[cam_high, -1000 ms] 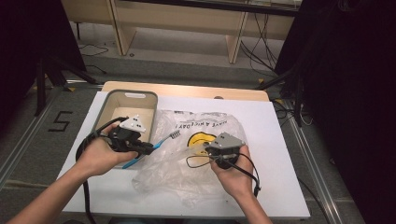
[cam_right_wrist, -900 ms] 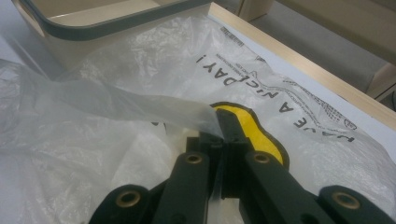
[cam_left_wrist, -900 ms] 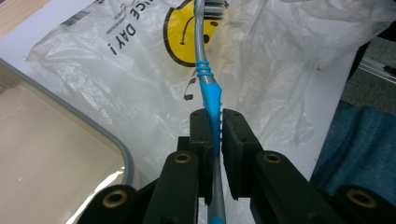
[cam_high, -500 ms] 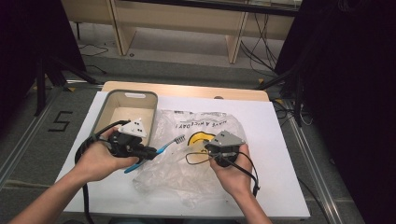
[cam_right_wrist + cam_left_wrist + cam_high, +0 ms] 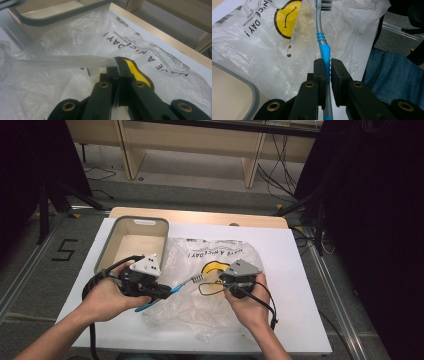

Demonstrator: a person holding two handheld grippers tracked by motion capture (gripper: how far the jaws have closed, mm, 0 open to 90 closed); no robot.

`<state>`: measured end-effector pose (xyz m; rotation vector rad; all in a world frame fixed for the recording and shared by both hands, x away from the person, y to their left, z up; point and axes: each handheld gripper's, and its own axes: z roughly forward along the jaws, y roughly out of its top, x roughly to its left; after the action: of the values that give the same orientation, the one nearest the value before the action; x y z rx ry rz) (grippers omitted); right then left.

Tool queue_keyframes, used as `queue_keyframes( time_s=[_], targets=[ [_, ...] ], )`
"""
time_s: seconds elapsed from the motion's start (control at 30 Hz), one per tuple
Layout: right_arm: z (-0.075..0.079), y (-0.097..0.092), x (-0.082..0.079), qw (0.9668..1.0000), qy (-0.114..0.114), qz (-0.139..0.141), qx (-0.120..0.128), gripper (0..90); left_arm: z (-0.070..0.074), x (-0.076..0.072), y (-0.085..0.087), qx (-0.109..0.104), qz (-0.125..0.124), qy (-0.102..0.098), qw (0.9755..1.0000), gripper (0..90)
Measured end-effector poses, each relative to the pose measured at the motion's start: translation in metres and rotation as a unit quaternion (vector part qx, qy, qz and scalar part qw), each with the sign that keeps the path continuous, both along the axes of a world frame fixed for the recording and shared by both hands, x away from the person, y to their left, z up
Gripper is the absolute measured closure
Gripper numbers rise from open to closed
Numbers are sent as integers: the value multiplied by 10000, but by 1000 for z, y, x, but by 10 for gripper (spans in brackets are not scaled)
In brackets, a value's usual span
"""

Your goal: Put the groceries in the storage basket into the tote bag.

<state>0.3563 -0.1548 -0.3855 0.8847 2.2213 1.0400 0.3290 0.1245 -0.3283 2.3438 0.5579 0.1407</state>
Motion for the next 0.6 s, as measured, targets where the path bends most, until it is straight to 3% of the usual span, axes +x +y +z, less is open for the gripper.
queue_keyframes(
  time_s=[0.6],
  targets=[
    [2,0,1,10000,-16,2,4,900,-17,-12,-18,281,-333,156,9989,826]
  ],
)
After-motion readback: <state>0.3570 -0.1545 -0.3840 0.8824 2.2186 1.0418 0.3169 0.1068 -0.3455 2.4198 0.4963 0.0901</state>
